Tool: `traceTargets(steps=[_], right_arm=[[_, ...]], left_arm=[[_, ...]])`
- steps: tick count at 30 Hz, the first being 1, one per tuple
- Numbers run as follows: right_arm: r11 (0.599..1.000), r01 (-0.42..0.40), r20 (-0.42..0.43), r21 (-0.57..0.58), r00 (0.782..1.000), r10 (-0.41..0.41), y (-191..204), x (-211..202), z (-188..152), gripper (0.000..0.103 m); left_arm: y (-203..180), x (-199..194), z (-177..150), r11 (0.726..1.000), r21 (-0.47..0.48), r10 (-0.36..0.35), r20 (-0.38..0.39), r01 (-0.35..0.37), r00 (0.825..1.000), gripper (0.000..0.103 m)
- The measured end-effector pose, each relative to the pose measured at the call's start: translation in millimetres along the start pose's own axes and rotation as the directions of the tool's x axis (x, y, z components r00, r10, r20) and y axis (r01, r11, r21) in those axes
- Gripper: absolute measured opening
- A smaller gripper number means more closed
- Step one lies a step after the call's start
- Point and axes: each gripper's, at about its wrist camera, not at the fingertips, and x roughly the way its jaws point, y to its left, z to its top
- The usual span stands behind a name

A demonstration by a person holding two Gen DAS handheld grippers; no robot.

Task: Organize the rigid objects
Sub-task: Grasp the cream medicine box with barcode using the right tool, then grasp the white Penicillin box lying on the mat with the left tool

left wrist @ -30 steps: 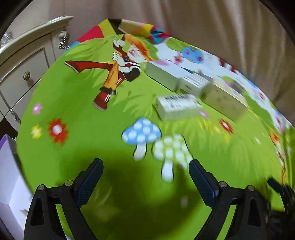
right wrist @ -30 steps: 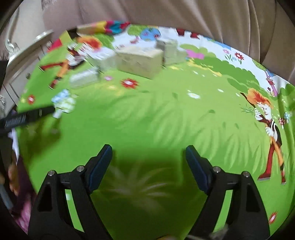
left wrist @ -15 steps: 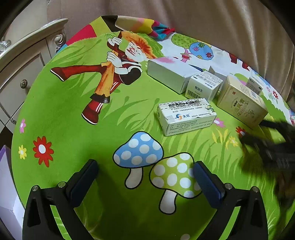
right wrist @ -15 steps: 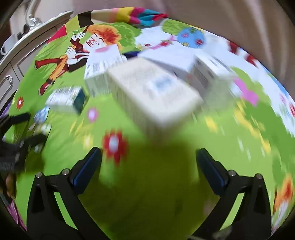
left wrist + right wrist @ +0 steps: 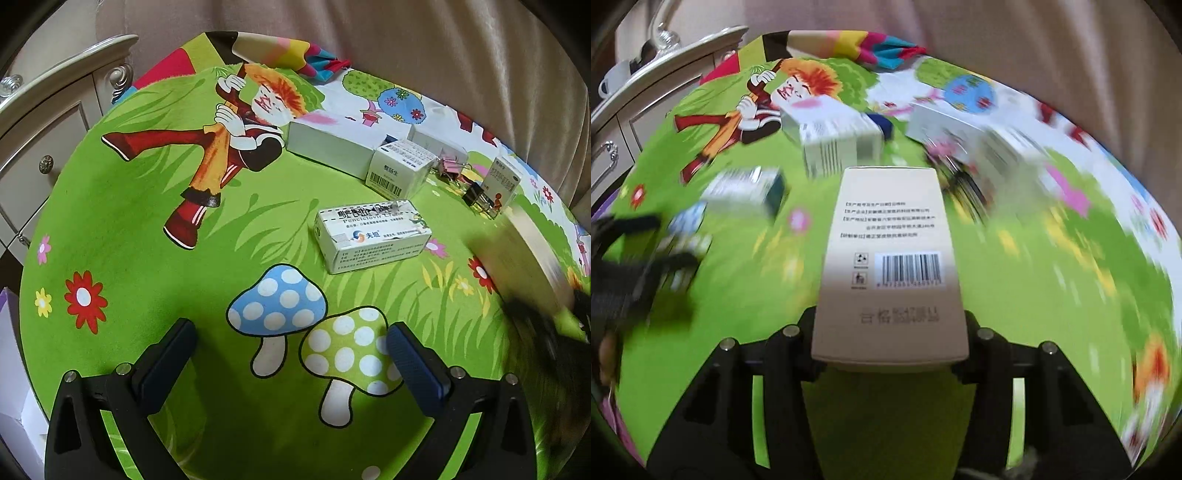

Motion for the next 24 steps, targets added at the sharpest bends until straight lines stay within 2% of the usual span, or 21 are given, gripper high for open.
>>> traceTargets(steps=[3, 5, 8, 11, 13, 16, 17, 18, 19, 20, 23, 24], right_arm=[[0.994, 0.069, -0.008, 0.081, 0.998, -0.069, -10, -38, -46, 0.054], [0.985, 0.076, -0.015, 0.153, 0.997, -0.074, -19, -60, -72, 0.055], [0.975, 0.112, -0.023, 0.189, 0.994, -0.110, -25, -78, -94, 0.055], [0.971, 0.110, -0.023, 0.212, 0.994, -0.107, -29, -82, -99, 0.056], [0.972, 0.118, -0.026, 0.204, 0.993, -0.115, -28, -80, -97, 0.056], [0.971, 0.100, -0.021, 0.218, 0.995, -0.098, -29, -79, -98, 0.056], [0.971, 0.097, -0.020, 0.221, 0.995, -0.095, -29, -79, -97, 0.056], [0.970, 0.096, -0.020, 0.221, 0.995, -0.094, -30, -79, -97, 0.056], [0.971, 0.099, -0.021, 0.218, 0.995, -0.097, -29, -79, -98, 0.056], [0.971, 0.103, -0.022, 0.215, 0.995, -0.101, -29, -80, -98, 0.056], [0.971, 0.113, -0.024, 0.209, 0.994, -0.110, -28, -80, -98, 0.056], [0.972, 0.114, -0.025, 0.208, 0.993, -0.112, -27, -80, -98, 0.056]], left_arm=[[-2, 1, 0, 1.000, 0.013, 0.012, -0.006, -0.012, 1.000, 0.103], [-4, 2, 0, 0.999, 0.027, 0.023, -0.012, -0.023, 1.000, 0.103], [-5, 3, 4, 0.997, 0.071, 0.007, -0.029, -0.005, 1.000, 0.103], [-13, 17, 25, 0.983, 0.179, -0.032, -0.089, 0.048, 0.996, 0.103], [-22, 29, 45, 0.961, 0.265, -0.048, -0.124, 0.080, 0.991, 0.103], [-37, 43, 63, 0.903, 0.396, -0.125, -0.133, 0.168, 0.983, 0.103], [-39, 45, 65, 0.891, 0.413, -0.148, -0.134, 0.191, 0.980, 0.094], [-40, 42, 65, 0.887, 0.392, -0.200, -0.145, 0.242, 0.969, 0.083], [-43, 36, 62, 0.887, 0.395, -0.204, -0.133, 0.240, 0.970, 0.049], [-50, 28, 56, 0.878, 0.408, -0.217, -0.132, 0.252, 0.967, 0.035], [-70, 0, 16, 0.850, 0.390, -0.326, -0.139, 0.354, 0.935, 0.035], [-81, -12, -5, 0.839, 0.414, -0.337, -0.114, 0.353, 0.935, 0.035]])
